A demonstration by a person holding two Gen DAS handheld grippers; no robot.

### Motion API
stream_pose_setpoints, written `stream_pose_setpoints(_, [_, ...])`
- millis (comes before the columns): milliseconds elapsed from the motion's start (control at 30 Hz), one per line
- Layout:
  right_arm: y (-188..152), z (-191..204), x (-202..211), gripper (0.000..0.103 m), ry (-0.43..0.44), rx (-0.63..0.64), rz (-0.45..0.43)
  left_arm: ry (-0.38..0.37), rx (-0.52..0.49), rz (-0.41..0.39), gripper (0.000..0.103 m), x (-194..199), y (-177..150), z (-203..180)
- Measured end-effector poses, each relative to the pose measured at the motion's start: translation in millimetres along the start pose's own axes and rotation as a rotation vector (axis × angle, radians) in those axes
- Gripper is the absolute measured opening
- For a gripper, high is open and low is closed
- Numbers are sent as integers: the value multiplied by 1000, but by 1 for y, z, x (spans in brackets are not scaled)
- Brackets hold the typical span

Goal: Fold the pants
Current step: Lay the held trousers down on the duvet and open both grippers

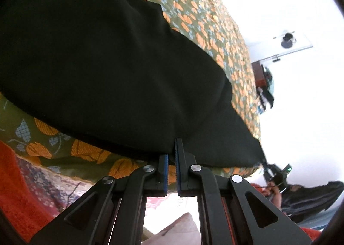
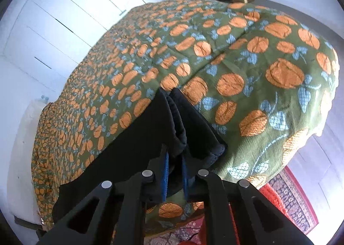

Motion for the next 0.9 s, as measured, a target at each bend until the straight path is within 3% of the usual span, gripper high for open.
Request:
stream_pose_setpoints(300, [-5,-17,-6,11,-85,-50,82,41,-9,53,3,-10,-4,9])
stream_pose_setpoints(467, [-5,-15,-8,11,-112,-23,79,39,-20,51,3,-6,-6,9])
stream_pose_setpoints(633, [0,-1,7,11,-125,49,-12,52,-79,39,3,-9,-6,-8])
stream_pose_setpoints(767, [-5,-9,-5,11,-179,48,55,83,-57,83,3,-20,-11,1])
stream_pose_setpoints(867, [-6,-12,-8,14,-189,38,71,139,-65,117,14,-25,-14,3])
stream_pose_setpoints(900, [-4,-10,-5,20,-180,38,62,170,-71,131,26,-24,-16,4])
Point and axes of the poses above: each gripper's, at about its wrist camera, not at the fingertips, and x roughly against the way its jaws point, z to its left, y to its top, the point moved 5 cm from there along -x, roughly the way its jaws point, and after that the axes turned 11 degrees about -z, right-handed, at the moved point
